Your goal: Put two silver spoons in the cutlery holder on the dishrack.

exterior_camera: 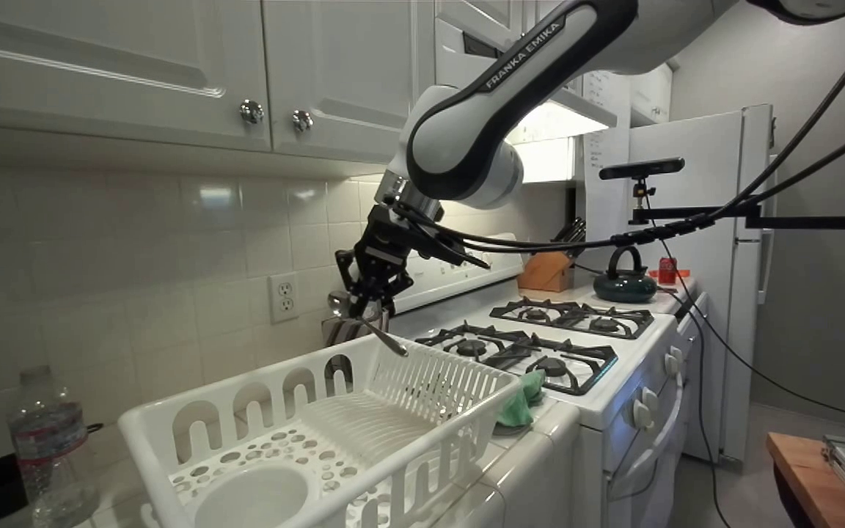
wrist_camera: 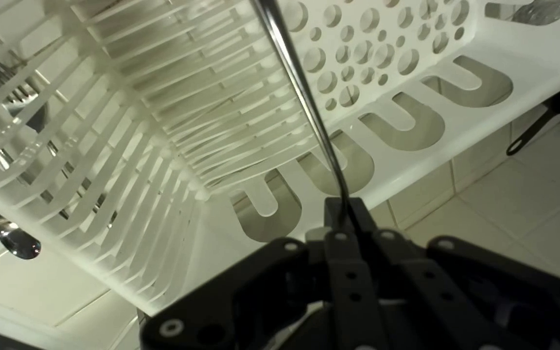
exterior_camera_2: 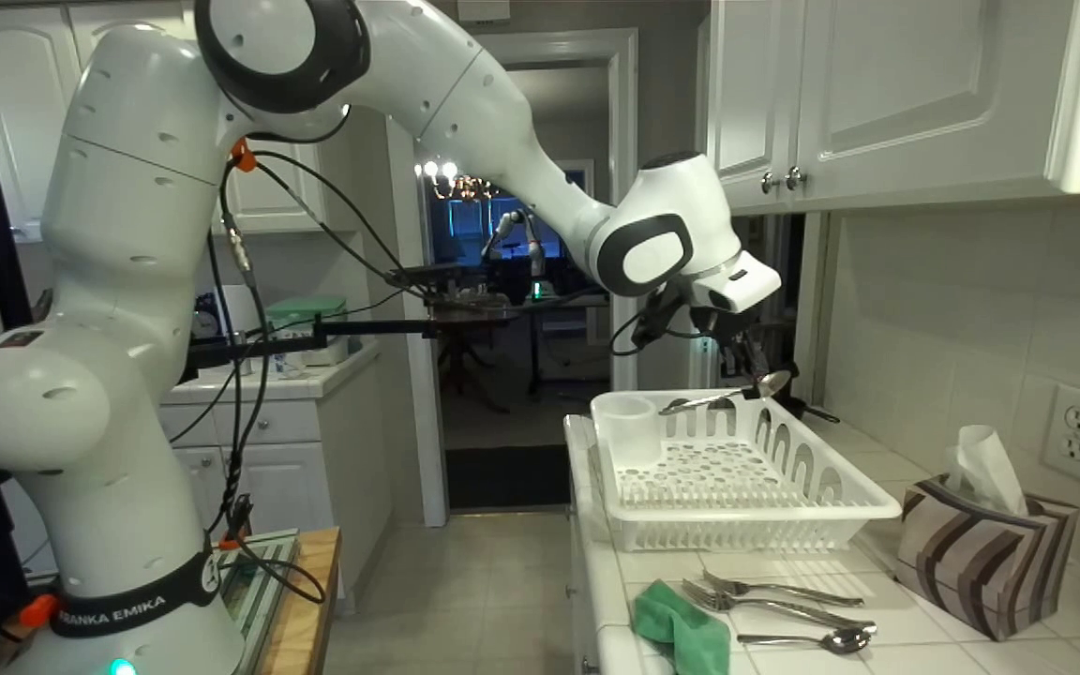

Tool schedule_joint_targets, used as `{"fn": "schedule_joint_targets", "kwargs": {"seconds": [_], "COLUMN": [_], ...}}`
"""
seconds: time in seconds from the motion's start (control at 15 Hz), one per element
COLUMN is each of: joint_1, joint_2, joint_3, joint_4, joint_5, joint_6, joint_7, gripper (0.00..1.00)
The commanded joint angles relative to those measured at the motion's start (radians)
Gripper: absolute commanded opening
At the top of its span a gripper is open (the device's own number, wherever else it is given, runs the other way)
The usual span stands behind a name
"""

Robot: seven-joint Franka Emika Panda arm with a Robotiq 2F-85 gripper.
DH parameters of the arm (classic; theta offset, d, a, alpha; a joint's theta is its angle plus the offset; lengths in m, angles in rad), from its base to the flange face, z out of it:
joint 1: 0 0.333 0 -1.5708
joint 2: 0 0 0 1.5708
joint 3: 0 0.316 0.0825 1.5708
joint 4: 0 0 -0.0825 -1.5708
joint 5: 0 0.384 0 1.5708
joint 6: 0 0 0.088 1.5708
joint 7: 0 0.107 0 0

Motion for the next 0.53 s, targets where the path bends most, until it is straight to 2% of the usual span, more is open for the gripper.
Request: {"fn": "schedule_joint_targets", "kwargs": {"seconds": [0.0, 0.47], "joint_1": [0.016, 0.110], "joint_2": [0.006, 0.030], "joint_3": [-0.009, -0.018], "joint_4": [0.012, 0.051], "joint_5": [-0.007, -0.073], "joint_6": [0.013, 0.083], "joint_7": [0.047, 0.121], "gripper": [0.01, 0.01]}}
